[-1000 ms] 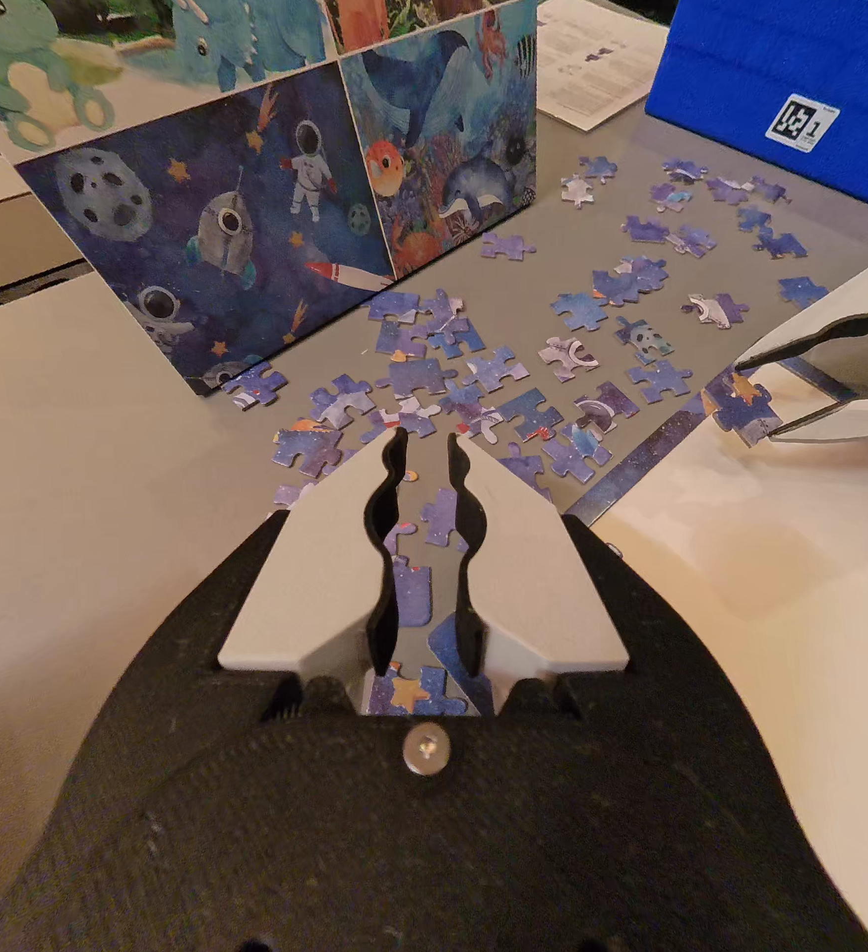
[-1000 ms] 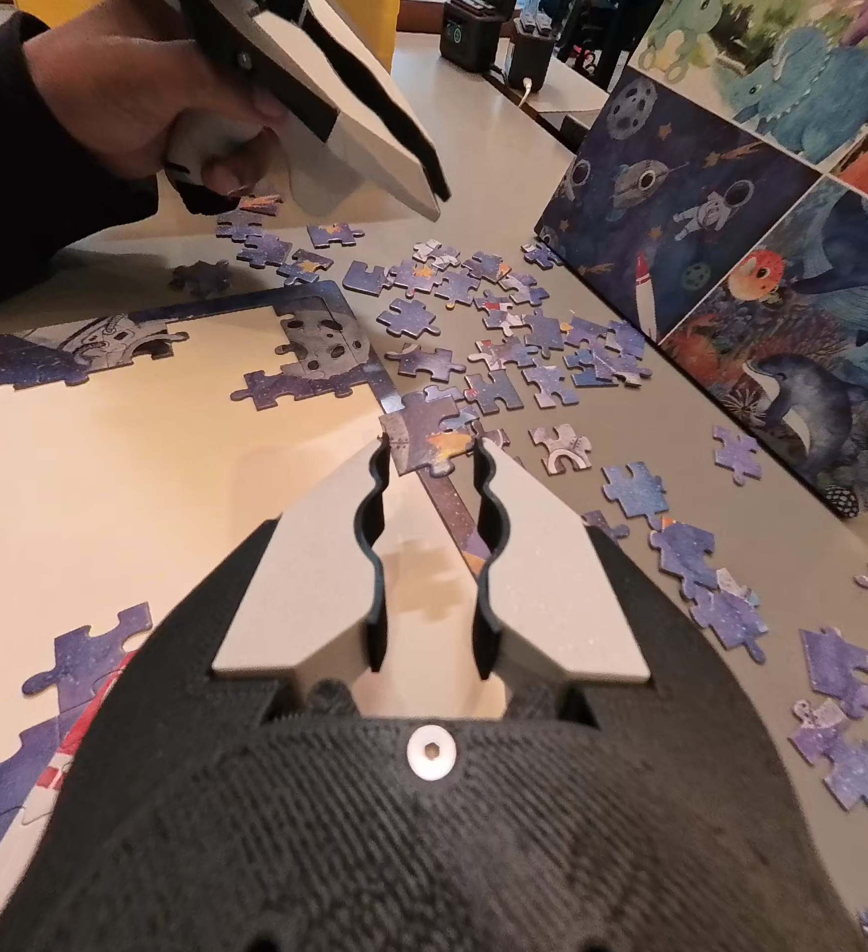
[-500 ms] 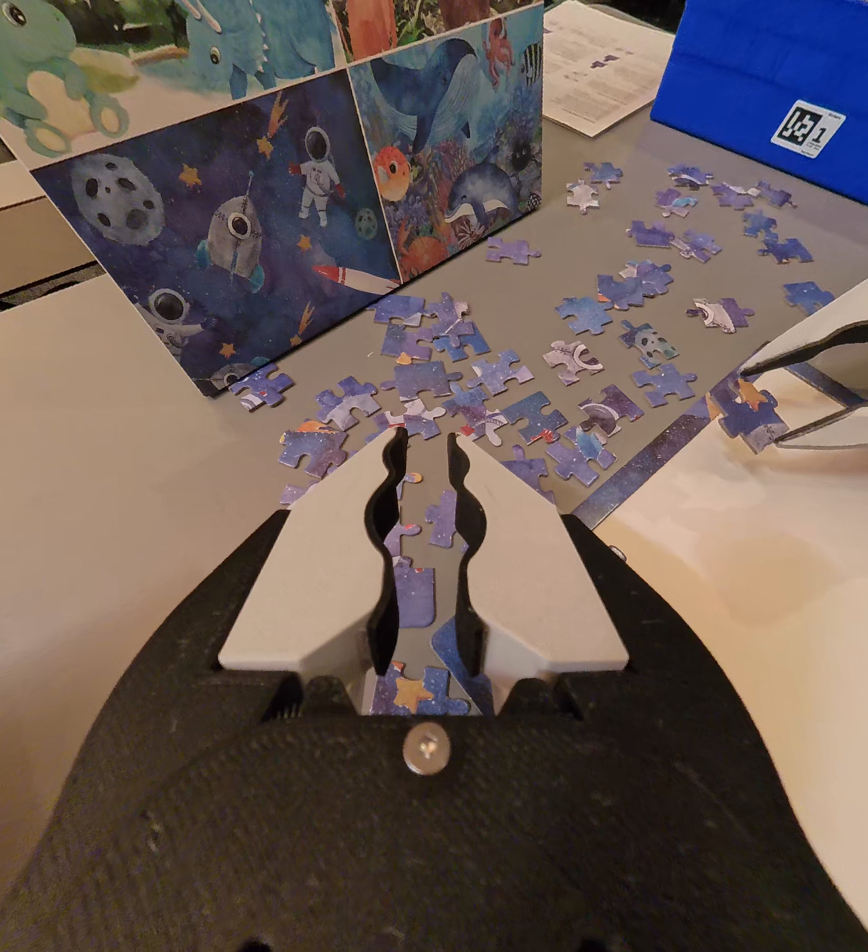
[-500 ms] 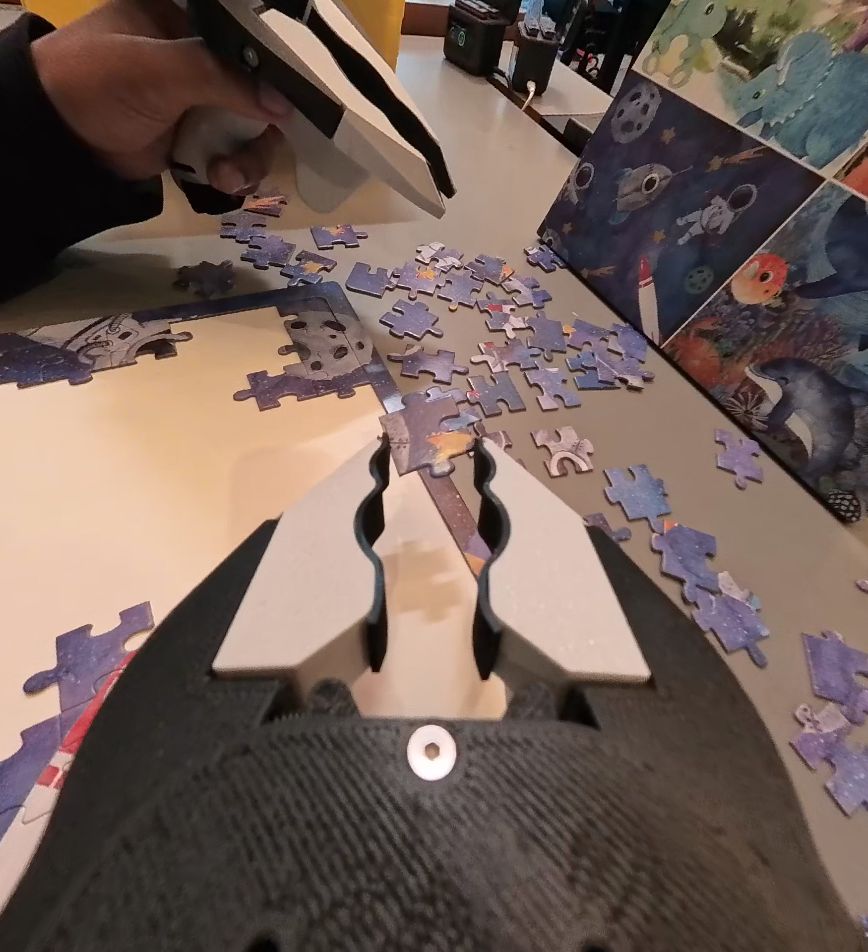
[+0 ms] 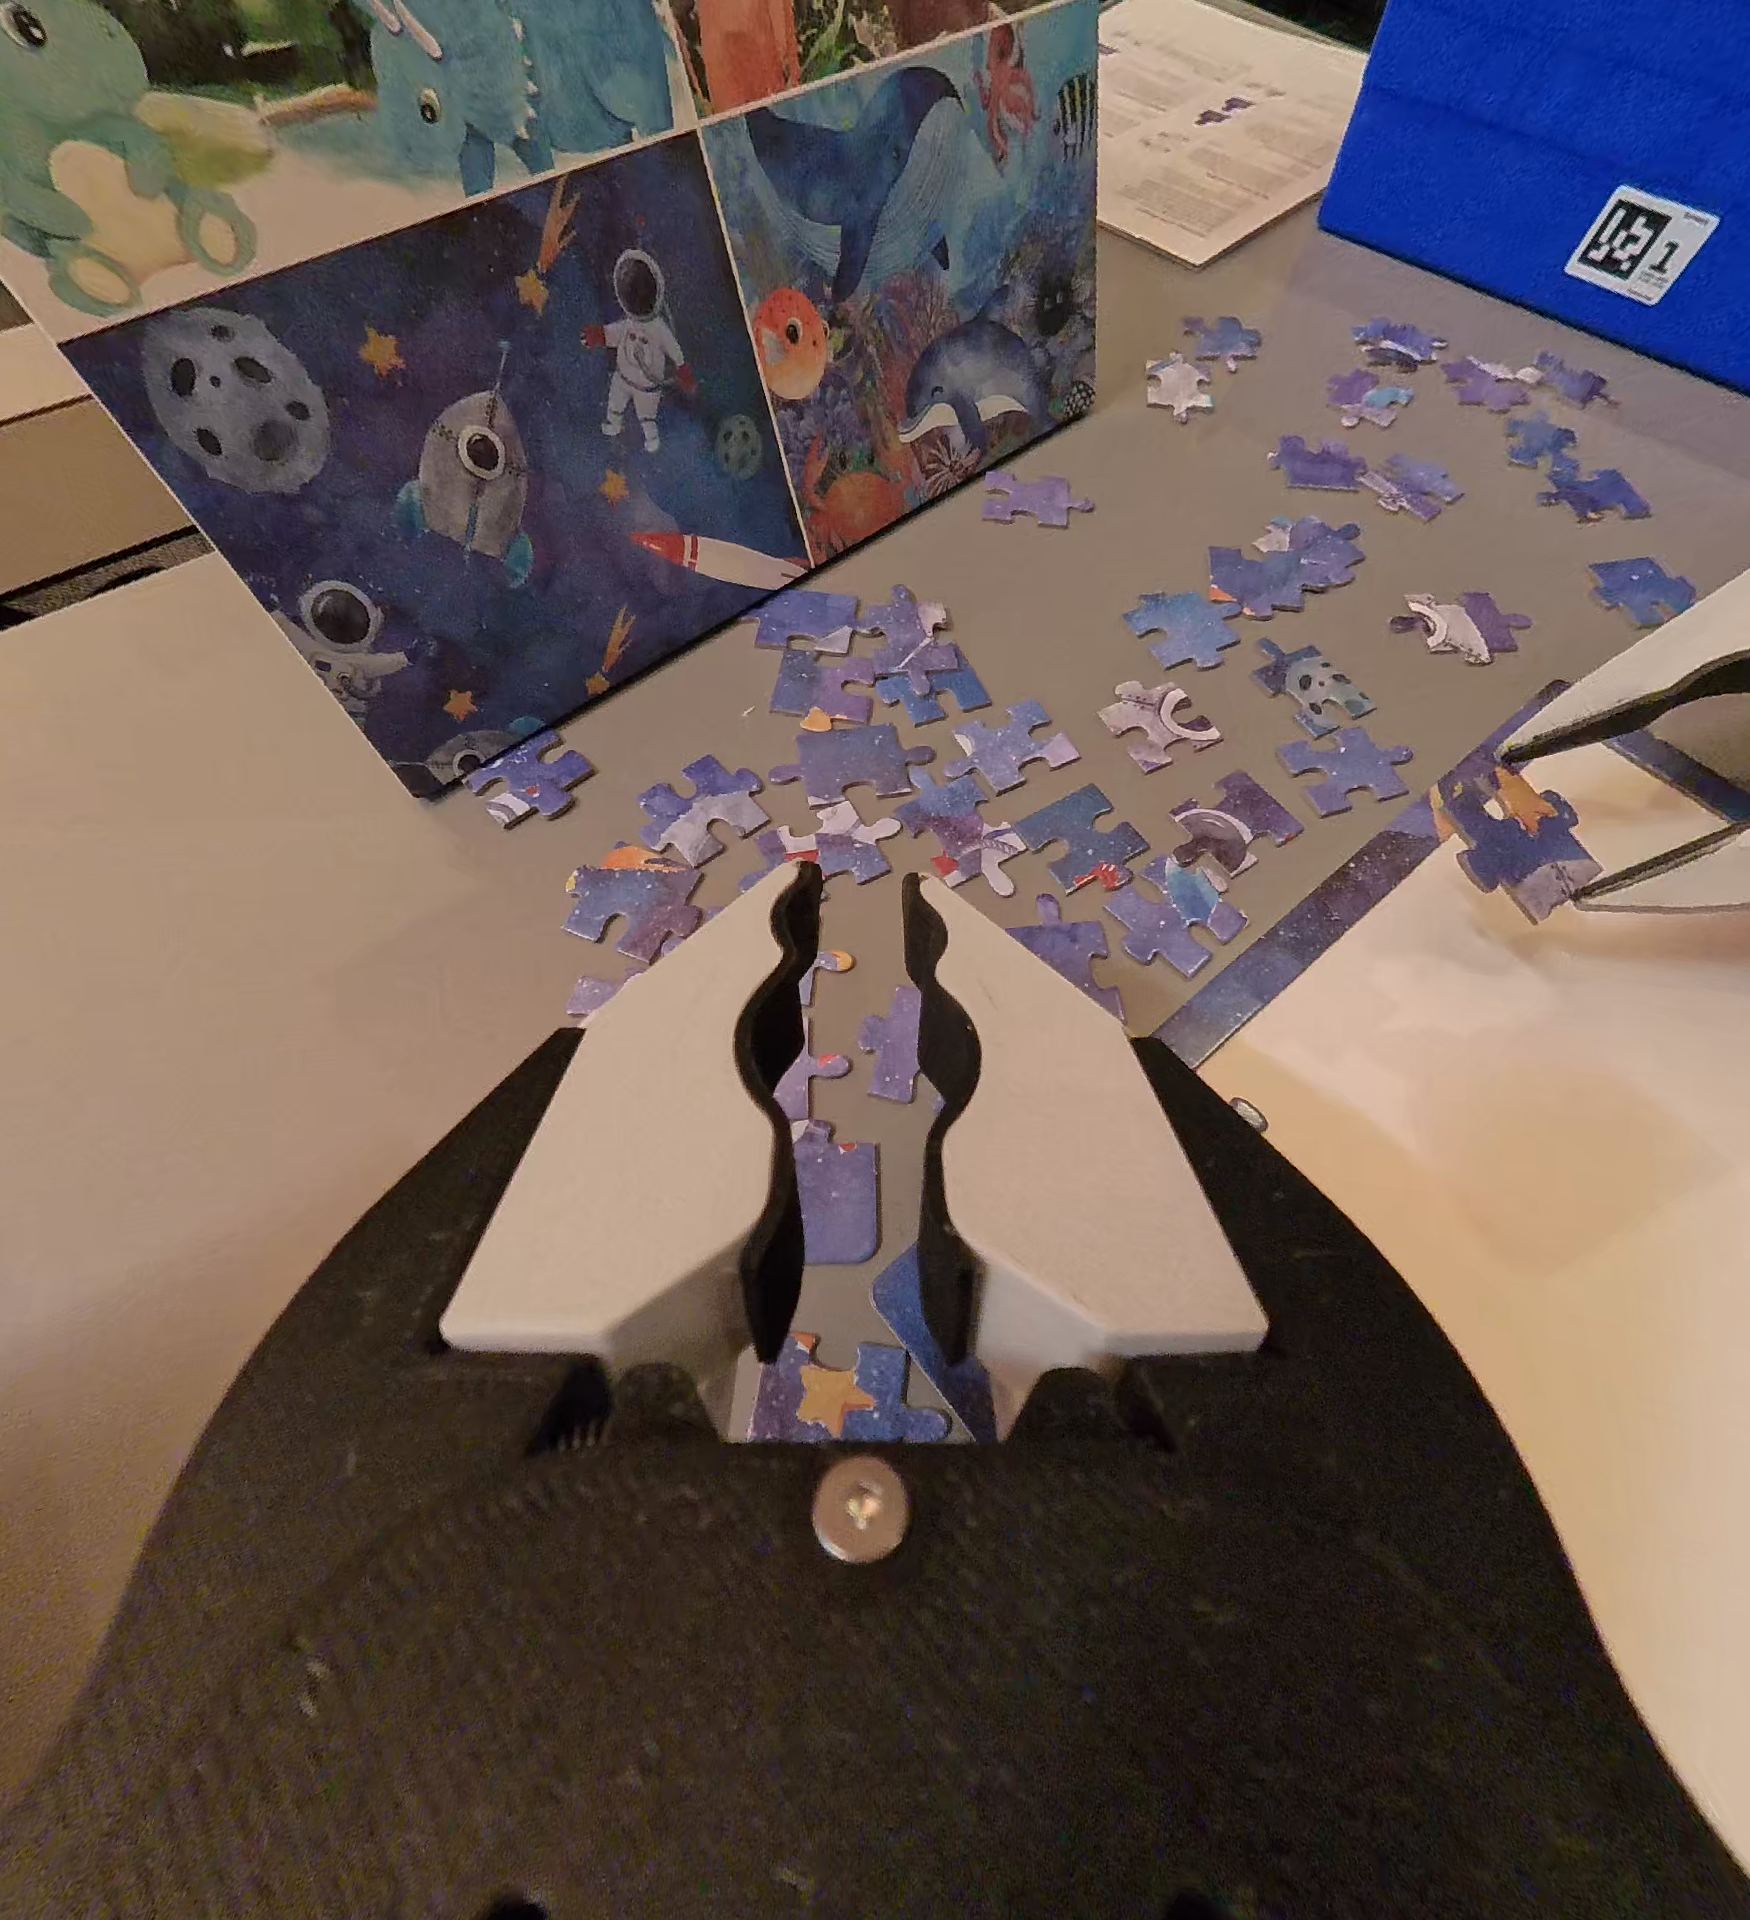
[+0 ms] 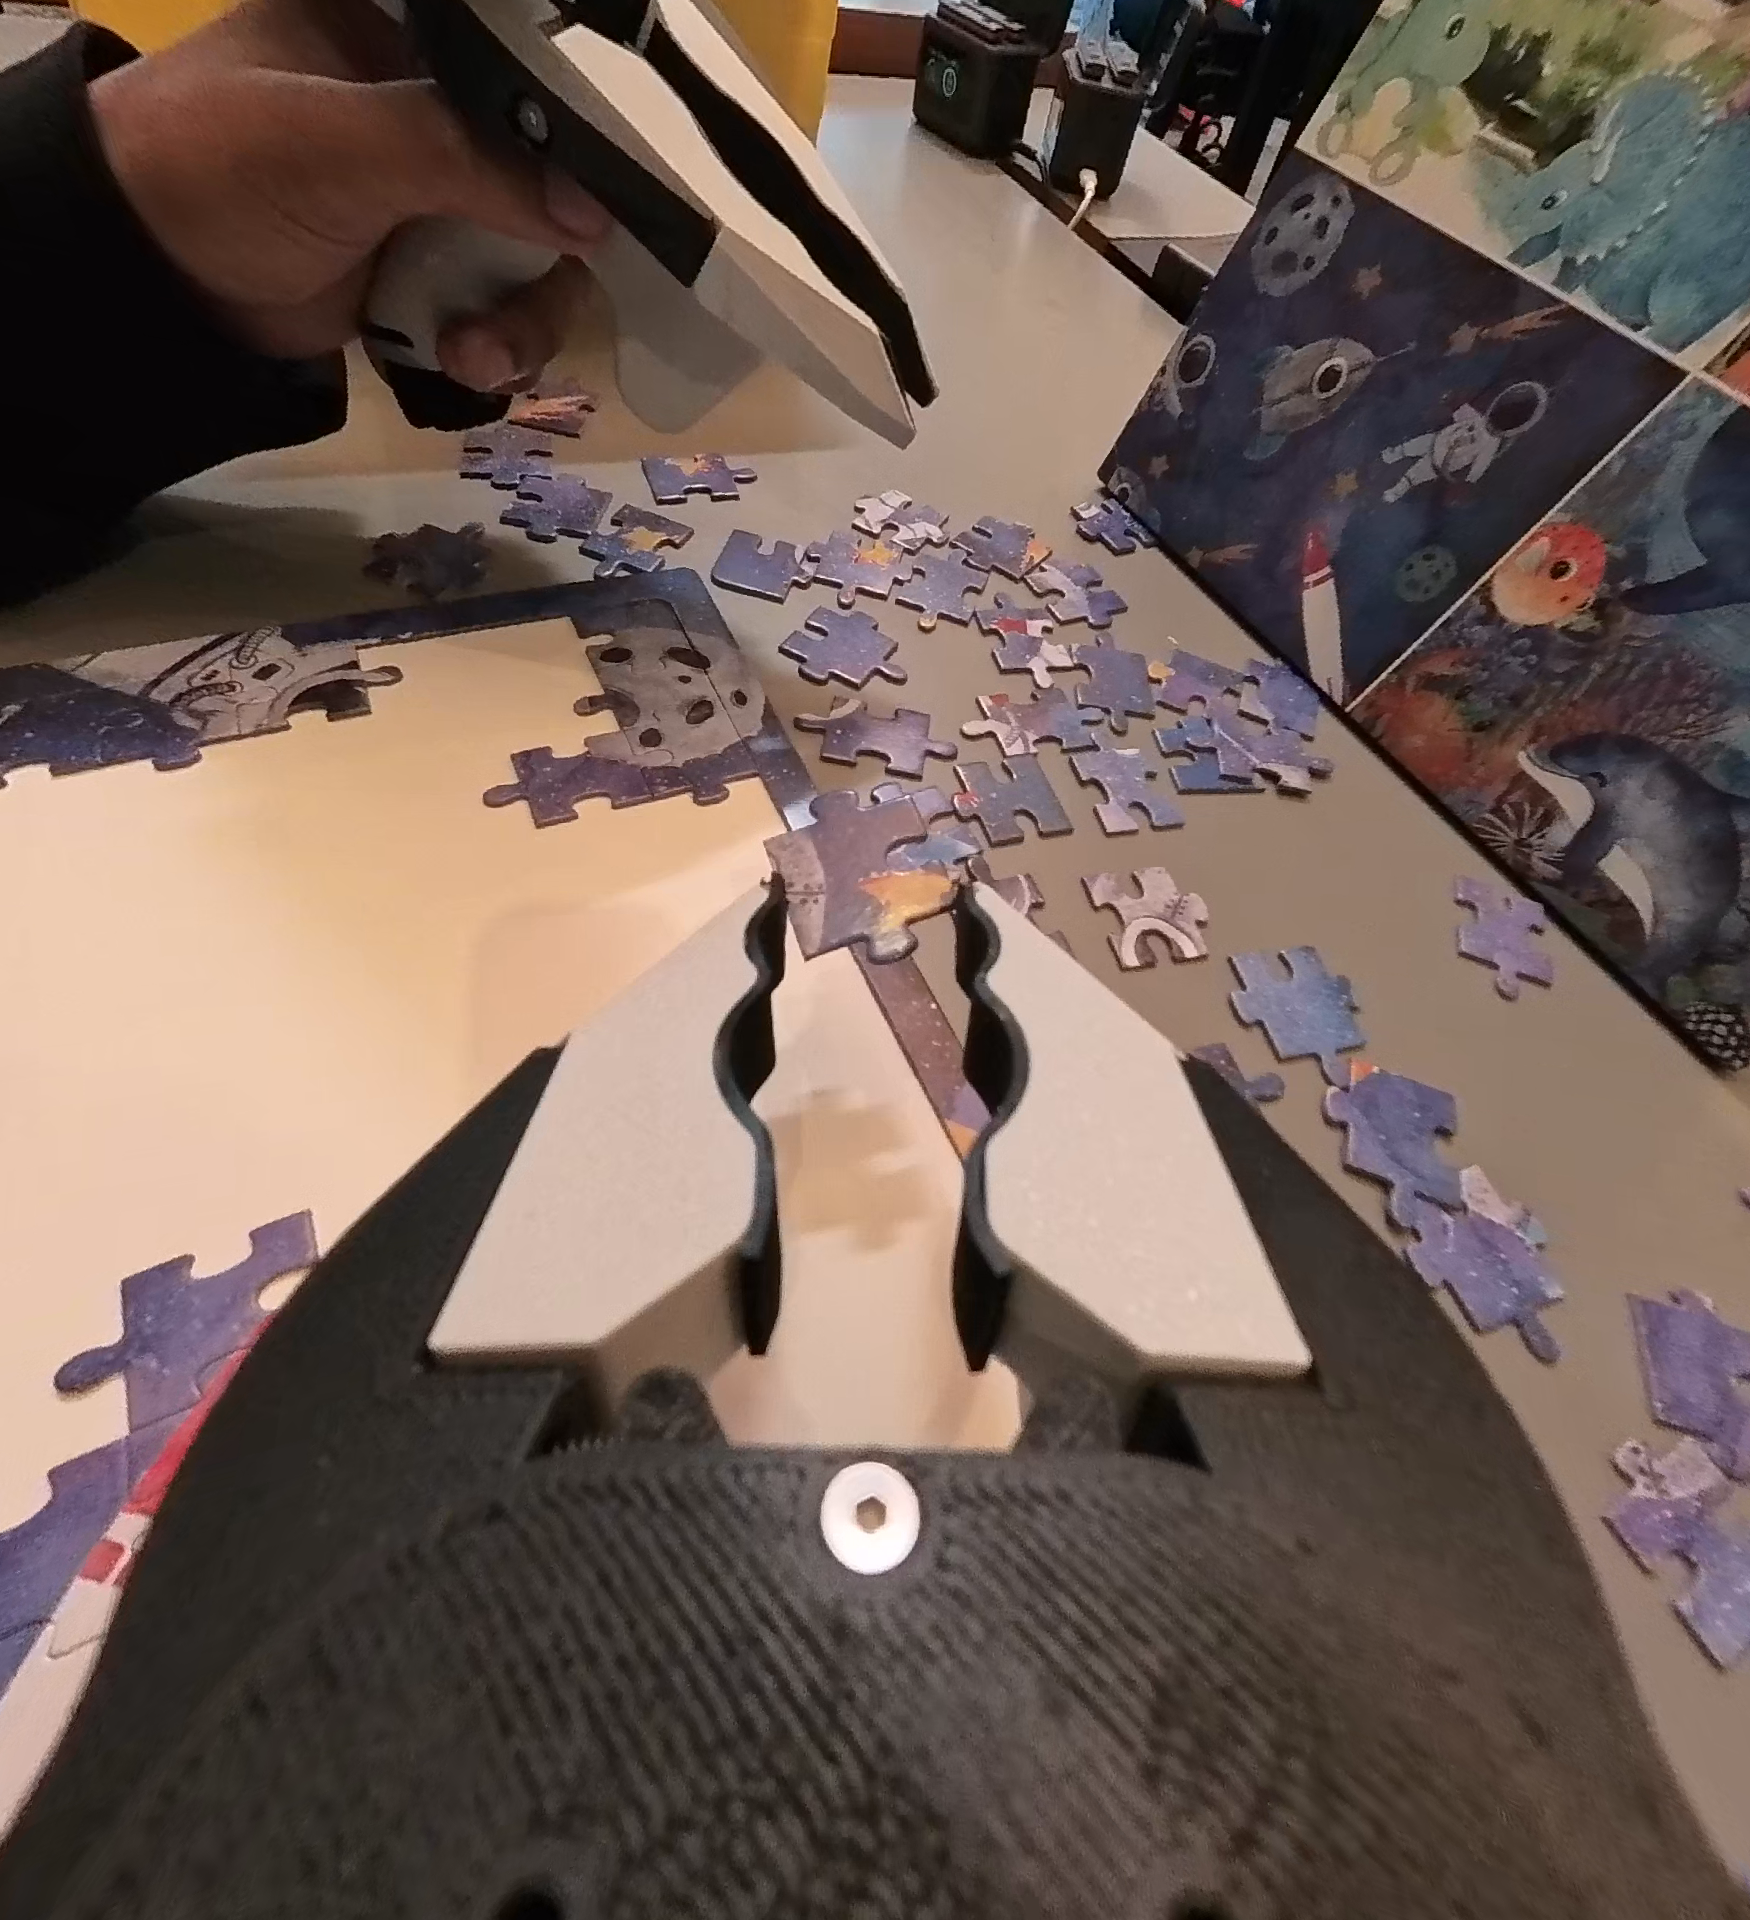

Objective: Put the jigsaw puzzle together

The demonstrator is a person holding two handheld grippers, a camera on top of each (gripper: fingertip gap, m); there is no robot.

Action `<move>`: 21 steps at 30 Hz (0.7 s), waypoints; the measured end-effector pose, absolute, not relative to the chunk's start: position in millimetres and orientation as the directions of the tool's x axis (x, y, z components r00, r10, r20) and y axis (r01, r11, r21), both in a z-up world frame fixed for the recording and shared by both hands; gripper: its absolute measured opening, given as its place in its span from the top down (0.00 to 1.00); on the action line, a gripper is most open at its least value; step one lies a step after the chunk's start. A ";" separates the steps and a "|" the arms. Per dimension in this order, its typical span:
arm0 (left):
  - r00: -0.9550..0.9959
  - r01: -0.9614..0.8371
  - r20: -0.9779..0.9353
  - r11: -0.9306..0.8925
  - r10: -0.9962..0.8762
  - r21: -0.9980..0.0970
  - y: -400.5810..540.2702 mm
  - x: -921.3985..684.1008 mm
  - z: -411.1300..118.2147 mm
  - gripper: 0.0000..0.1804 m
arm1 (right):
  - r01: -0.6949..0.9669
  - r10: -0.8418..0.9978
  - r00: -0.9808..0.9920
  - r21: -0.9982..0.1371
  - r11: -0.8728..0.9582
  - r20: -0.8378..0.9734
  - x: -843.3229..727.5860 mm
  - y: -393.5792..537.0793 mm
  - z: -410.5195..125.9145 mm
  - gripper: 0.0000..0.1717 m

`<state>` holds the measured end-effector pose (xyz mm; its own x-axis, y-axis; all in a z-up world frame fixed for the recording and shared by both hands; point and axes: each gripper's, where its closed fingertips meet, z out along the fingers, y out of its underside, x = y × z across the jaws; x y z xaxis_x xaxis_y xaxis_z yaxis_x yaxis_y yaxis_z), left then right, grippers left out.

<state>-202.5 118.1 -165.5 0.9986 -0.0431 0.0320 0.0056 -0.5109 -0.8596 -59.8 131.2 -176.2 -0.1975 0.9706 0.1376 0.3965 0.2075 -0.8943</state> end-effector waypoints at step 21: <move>0.999 0.001 0.028 -0.515 -0.045 -0.857 118.1 -202.1 -166.5 0.92 | 0.411 0.965 -0.226 -0.885 0.218 0.133 -60.2 125.5 -181.1 0.82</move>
